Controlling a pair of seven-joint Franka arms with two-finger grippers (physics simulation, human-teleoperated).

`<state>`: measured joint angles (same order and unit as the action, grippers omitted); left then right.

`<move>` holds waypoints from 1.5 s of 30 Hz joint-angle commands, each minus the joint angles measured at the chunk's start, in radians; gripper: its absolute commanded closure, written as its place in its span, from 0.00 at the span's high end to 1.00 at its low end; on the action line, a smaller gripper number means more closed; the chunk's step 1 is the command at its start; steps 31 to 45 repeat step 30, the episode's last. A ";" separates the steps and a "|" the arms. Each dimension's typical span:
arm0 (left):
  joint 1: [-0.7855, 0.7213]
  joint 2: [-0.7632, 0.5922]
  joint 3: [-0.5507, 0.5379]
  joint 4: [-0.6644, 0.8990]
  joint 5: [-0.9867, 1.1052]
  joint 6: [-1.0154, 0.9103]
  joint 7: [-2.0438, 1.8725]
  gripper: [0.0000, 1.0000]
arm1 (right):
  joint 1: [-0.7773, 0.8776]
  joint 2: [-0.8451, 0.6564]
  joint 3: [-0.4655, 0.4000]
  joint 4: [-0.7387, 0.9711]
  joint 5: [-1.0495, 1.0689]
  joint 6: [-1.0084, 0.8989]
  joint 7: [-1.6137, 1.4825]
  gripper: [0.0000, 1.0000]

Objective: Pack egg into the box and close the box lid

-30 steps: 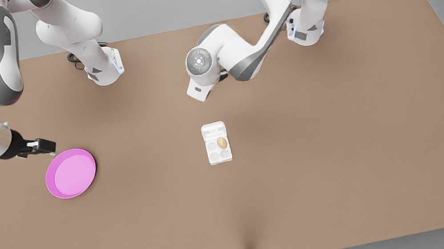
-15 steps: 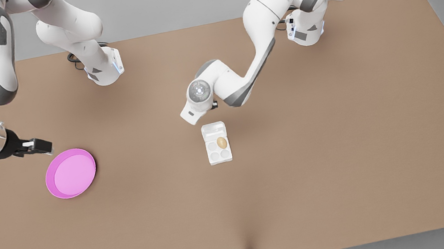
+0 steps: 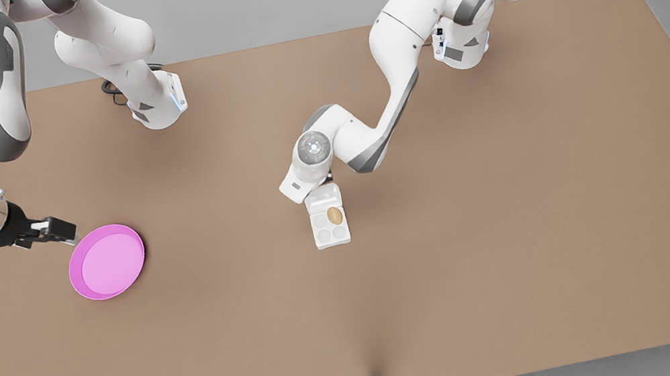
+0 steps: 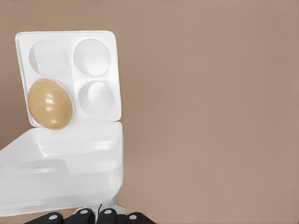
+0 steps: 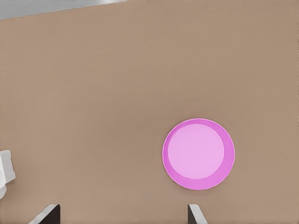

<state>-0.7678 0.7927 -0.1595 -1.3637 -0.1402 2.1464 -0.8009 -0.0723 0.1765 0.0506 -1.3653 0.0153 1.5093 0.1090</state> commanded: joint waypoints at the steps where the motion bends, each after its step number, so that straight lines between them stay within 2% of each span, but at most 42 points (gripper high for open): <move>1: 0.001 0.002 0.000 0.000 -0.005 0.004 0.000 0.21 | 0.000 0.000 0.000 0.000 -0.002 0.002 0.001 1.00; 8: 0.035 0.003 -0.005 0.002 -0.030 0.038 0.012 0.21 | -0.001 0.000 -0.005 0.000 -0.002 0.006 0.009 1.00; 12: 0.035 0.019 -0.006 0.002 -0.110 0.201 0.009 0.21 | -0.001 -0.003 -0.002 0.002 0.002 0.000 0.011 1.00; 16: 0.051 0.017 -0.011 0.011 -0.142 0.236 0.015 0.21 | -0.001 -0.003 -0.002 0.002 0.000 0.000 0.014 1.00; 17: 0.068 -0.035 0.002 0.015 -0.134 0.100 0.029 0.21 | -0.001 -0.002 0.000 0.002 0.000 0.000 0.012 1.00; 18: 0.157 -0.131 0.026 0.035 -0.119 -0.259 0.089 0.21 | -0.001 -0.002 -0.001 0.002 0.000 0.002 0.012 1.00; 19: 0.295 -0.227 0.029 0.084 -0.041 -0.604 0.227 0.69 | -0.001 -0.002 -0.001 0.002 0.000 0.002 0.012 1.00; 20: 0.369 -0.292 0.037 0.118 0.059 -0.717 0.244 1.00 | -0.001 -0.002 -0.002 0.002 0.000 0.002 0.012 1.00; 22: 0.406 -0.395 0.236 0.118 0.096 -0.798 0.488 1.00 | -0.001 -0.002 -0.002 0.003 0.002 0.002 0.012 1.00; 23: 0.406 -0.426 0.256 0.114 0.097 -0.816 0.532 1.00 | -0.003 -0.002 -0.003 0.002 0.000 0.003 0.012 1.00; 25: 0.407 -0.484 0.258 0.101 0.096 -0.824 0.529 1.00 | -0.003 -0.002 -0.005 0.002 0.000 0.003 0.014 1.00; 26: 0.442 -0.544 0.250 0.037 0.090 -0.800 0.531 1.00 | -0.001 -0.003 -0.005 0.003 -0.002 0.002 0.014 1.00; 45: 0.446 -0.532 0.250 0.034 0.087 -0.798 0.512 1.00 | -0.003 -0.003 -0.005 0.002 0.000 -0.004 0.014 1.00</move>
